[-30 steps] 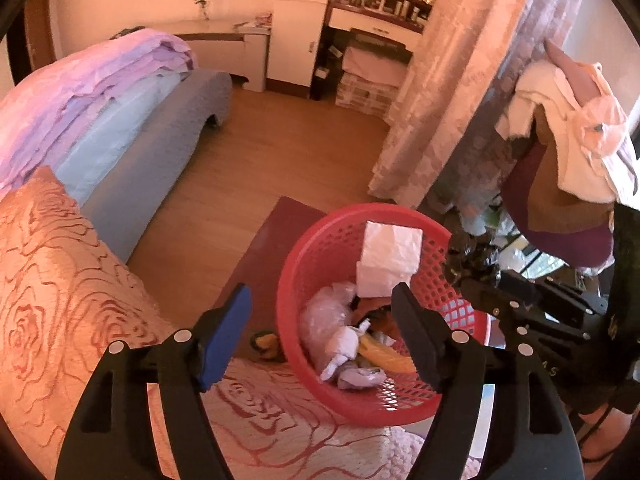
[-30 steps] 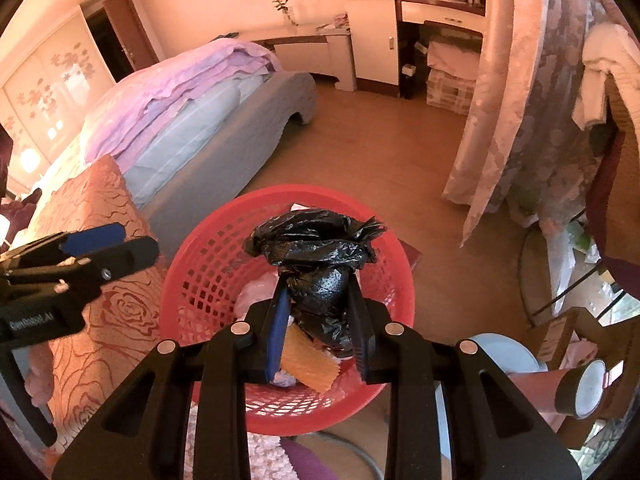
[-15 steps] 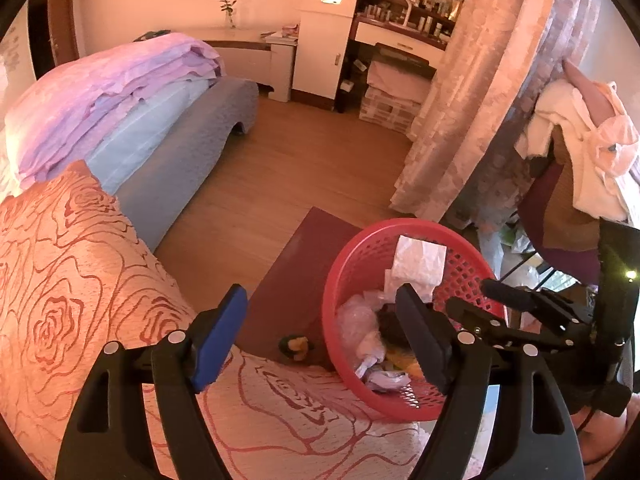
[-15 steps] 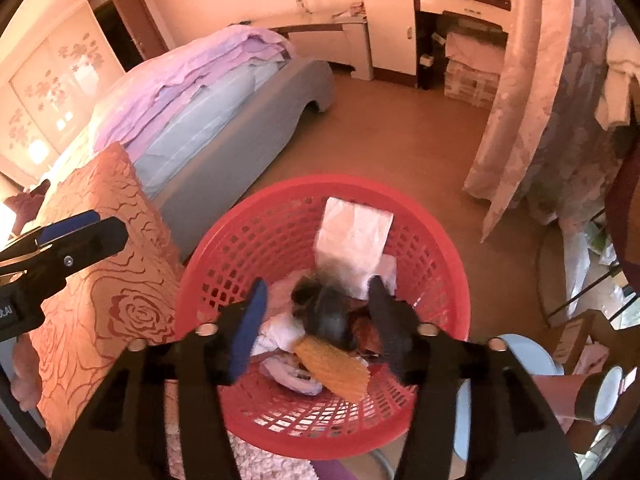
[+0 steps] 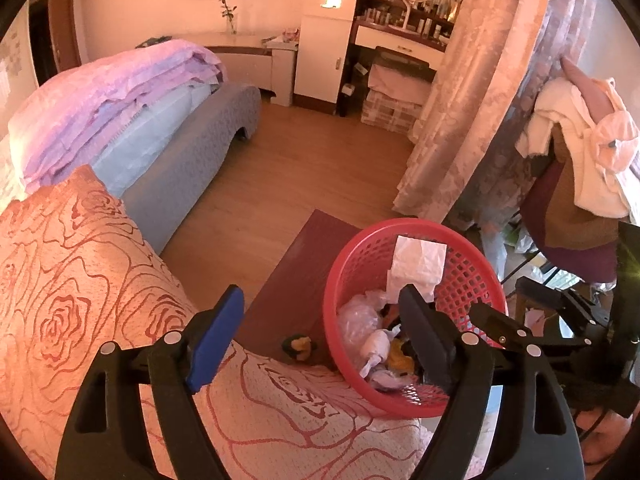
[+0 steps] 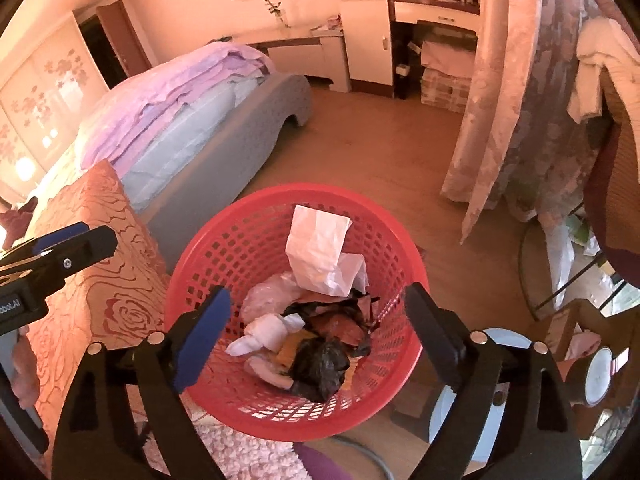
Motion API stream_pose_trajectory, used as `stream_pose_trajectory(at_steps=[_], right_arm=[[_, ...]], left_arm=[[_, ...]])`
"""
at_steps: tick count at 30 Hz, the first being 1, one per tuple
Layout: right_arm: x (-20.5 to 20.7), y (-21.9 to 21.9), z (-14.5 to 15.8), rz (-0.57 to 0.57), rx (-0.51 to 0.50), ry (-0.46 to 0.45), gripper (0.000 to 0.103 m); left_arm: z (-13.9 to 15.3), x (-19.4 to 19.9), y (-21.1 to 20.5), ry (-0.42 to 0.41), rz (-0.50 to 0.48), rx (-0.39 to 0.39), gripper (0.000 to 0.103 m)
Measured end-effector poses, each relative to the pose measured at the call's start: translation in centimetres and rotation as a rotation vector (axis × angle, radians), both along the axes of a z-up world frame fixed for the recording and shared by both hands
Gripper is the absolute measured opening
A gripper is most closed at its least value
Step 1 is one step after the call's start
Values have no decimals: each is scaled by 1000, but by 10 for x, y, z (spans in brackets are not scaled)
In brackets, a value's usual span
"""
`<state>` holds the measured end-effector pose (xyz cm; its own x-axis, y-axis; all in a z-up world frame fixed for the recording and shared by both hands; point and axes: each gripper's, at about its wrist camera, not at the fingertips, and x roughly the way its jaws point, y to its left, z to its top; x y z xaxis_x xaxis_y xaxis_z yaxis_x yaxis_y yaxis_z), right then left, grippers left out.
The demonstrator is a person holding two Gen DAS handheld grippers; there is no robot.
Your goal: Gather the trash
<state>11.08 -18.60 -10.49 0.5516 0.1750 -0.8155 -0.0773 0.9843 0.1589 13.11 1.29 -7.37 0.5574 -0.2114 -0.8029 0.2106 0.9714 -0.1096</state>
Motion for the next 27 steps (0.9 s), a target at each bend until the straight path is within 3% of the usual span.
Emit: stream_pose_trajectory(at_steps=[11,24,27], right_arm=[[-9,-1,9,-4,6,-11,96],[-27,2,25,1,-16,-77,96],[-34,3,30,0,-24,-100,96]], left_arm=[[9,-14,1,-47,-4,23,84],[24,-35,6,-101,50,49,85],[28,-42,8,-118,68,55,90]])
